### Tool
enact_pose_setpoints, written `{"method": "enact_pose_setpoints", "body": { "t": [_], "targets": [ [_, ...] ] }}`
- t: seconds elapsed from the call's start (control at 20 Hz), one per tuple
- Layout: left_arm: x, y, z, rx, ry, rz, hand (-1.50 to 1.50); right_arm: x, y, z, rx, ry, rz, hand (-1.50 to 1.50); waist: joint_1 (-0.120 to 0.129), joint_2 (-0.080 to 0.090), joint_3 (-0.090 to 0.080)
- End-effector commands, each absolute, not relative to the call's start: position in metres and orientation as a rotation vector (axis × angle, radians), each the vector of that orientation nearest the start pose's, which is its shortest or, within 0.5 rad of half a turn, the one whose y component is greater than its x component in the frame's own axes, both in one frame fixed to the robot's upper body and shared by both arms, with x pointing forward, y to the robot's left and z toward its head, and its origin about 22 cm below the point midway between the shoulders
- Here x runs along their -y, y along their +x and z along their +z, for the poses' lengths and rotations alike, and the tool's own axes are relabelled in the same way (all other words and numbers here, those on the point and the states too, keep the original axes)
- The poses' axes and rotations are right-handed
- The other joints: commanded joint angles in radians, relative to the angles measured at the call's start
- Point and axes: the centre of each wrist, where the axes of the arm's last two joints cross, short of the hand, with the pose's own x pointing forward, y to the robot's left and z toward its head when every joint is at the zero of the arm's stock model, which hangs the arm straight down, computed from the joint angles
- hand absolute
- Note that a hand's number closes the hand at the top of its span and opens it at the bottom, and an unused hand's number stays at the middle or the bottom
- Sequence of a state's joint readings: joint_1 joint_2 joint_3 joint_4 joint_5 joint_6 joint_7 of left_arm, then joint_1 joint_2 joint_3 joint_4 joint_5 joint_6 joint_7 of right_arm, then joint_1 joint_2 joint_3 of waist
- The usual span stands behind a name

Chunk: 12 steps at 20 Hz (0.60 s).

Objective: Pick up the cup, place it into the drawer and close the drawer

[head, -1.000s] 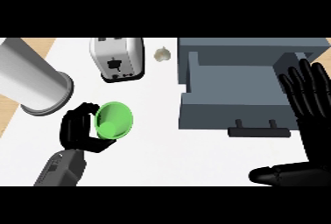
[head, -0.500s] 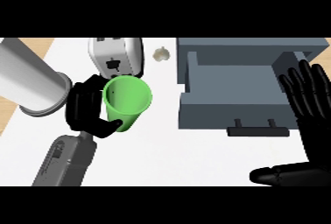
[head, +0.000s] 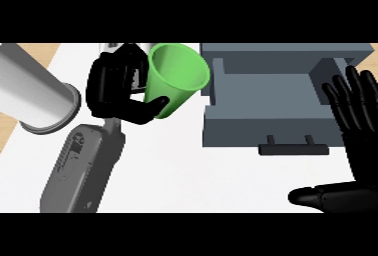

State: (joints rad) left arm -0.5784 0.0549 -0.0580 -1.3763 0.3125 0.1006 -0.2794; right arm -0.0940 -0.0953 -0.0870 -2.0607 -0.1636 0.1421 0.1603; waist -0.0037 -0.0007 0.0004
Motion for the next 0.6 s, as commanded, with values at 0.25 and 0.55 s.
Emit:
{"method": "enact_pose_setpoints", "body": {
  "t": [0.25,0.55],
  "targets": [
    [-0.117,0.383,0.143,2.11,-0.322,-0.013,1.5,0.249,0.215,0.147,1.986,0.141,0.141,-1.5,-0.005,0.002,0.0],
    [-0.083,0.401,0.185,2.051,-0.305,-0.059,1.5,0.26,0.227,0.124,1.983,0.116,0.145,-1.5,-0.007,0.003,0.0]
  ]
}}
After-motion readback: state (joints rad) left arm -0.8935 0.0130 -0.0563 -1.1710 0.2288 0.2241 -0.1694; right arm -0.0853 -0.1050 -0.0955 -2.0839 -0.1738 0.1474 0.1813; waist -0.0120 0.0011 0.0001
